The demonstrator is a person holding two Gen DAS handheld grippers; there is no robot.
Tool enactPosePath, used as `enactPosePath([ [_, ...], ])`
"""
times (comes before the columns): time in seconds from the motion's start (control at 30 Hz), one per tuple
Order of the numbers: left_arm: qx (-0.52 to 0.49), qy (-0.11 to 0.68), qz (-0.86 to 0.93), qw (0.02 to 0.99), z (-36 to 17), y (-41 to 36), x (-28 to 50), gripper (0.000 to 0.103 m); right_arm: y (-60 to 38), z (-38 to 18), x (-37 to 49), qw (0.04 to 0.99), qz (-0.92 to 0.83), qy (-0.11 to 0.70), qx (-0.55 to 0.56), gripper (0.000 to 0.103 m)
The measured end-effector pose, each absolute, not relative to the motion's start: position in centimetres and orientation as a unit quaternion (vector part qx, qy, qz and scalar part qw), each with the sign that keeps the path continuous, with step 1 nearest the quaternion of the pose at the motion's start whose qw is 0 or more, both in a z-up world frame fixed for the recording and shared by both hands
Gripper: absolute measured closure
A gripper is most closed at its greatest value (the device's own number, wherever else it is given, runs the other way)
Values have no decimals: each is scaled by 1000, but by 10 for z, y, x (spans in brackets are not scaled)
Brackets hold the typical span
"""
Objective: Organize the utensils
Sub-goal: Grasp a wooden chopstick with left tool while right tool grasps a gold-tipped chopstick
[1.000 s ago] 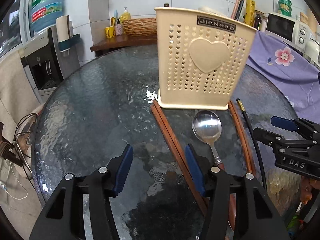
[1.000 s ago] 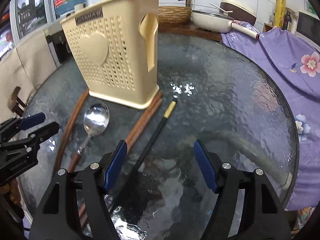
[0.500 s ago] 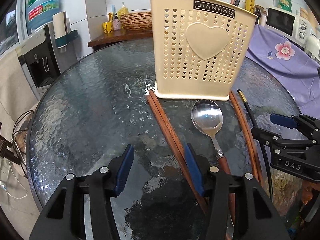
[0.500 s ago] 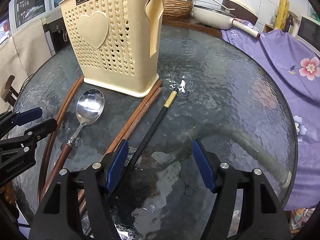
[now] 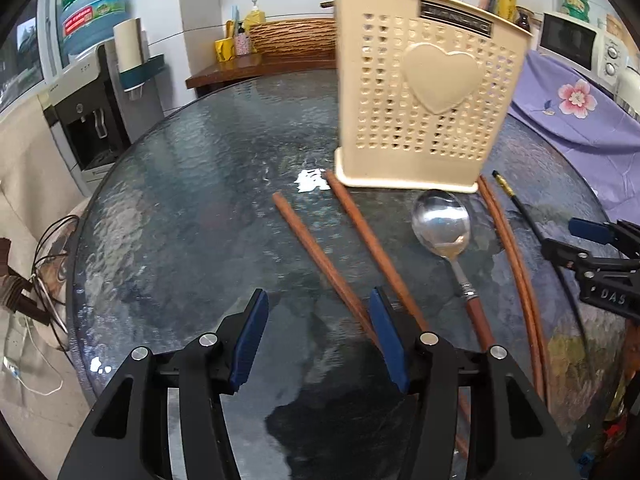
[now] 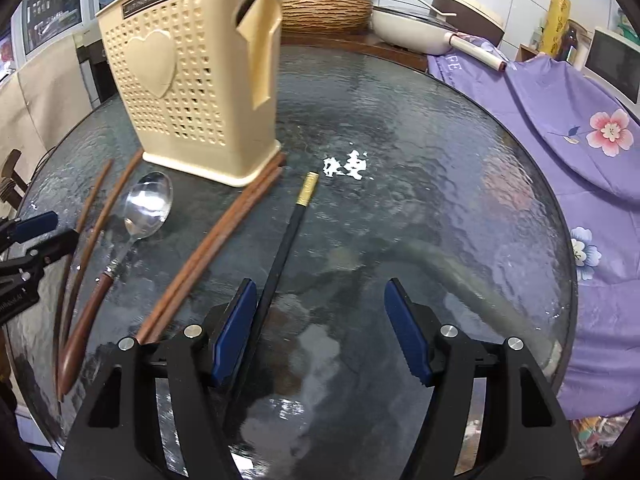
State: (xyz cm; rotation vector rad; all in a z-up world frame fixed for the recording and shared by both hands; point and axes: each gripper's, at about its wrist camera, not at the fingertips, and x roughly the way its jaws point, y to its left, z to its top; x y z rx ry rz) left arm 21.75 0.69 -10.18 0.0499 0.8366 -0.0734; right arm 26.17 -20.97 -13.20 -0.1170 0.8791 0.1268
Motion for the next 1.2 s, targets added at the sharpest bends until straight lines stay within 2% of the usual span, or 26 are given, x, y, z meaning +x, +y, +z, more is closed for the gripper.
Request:
enactPosePath([
  [0.3, -10, 424, -42, 905, -101, 23, 246, 51, -207, -132, 294, 893, 77, 441, -37, 54],
  [0.6, -12, 438, -39, 898, -99, 23, 279, 52, -200, -131, 322, 891, 79, 446, -38, 59],
  [0.73, -9, 441, -32, 897, -99, 22, 294, 59, -202, -130, 335, 891, 77, 446, -35, 65],
  [0.93, -10, 444, -24, 895, -97, 27, 312, 79, -203, -128, 354, 890, 78, 448, -34, 80],
  [1.07, -9, 445, -24, 895, -98, 25, 316, 89, -202, -128, 362, 892, 75, 445, -36, 89],
  [1.2, 0, 446, -32, 894, -98, 16, 315, 91, -203, -128, 359, 892, 79, 444, -38, 93],
])
